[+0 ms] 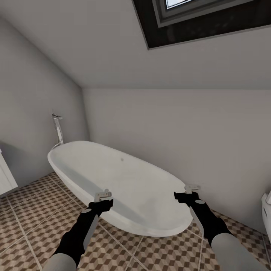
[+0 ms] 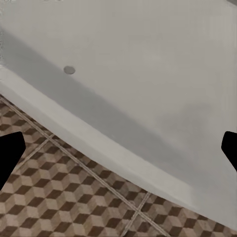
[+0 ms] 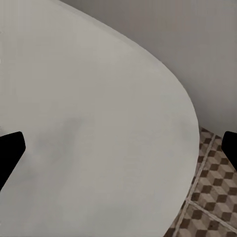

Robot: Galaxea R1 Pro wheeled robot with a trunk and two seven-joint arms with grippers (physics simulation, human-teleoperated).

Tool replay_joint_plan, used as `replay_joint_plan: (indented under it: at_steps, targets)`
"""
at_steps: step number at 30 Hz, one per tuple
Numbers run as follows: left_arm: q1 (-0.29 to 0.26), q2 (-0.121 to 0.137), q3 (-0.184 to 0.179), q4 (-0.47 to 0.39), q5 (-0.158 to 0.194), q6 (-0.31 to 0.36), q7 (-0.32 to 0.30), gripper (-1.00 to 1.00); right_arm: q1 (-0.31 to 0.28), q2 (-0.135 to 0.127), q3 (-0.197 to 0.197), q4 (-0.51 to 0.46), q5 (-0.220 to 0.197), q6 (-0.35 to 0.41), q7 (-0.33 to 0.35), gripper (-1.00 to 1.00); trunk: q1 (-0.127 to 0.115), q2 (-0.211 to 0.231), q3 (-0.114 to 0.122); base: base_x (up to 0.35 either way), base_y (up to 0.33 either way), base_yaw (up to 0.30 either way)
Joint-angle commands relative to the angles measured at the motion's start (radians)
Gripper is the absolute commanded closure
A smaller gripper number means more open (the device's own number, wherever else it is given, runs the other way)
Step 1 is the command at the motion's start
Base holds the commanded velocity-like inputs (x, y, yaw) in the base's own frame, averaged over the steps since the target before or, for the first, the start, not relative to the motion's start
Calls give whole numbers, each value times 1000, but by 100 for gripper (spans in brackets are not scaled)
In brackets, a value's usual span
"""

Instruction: Take the four mousetraps from the cabinet in the bathroom and place them on the bathroom floor. Make sure all four end up on the same floor surface, and ensure that at least two of them are either under or directly next to the same bathroom sink.

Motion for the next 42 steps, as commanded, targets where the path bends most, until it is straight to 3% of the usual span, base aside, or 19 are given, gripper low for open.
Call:
replay_joint_plan:
  at_steps: [1, 24, 42]
  targets:
    - [0, 0, 1, -2, 7, 5, 3, -100, 0, 0, 0, -2, 3, 6, 0, -100, 0, -1, -1, 0, 0, 0]
    - [3, 4, 1, 0, 6, -33, 3, -100, 2, 1, 0, -1, 2, 3, 5, -100, 0, -1, -1, 0, 0, -16]
    - [5, 0, -2, 1, 1, -35, 0, -100, 3, 1, 0, 0, 1, 3, 5, -100, 0, -1, -1, 0, 0, -253]
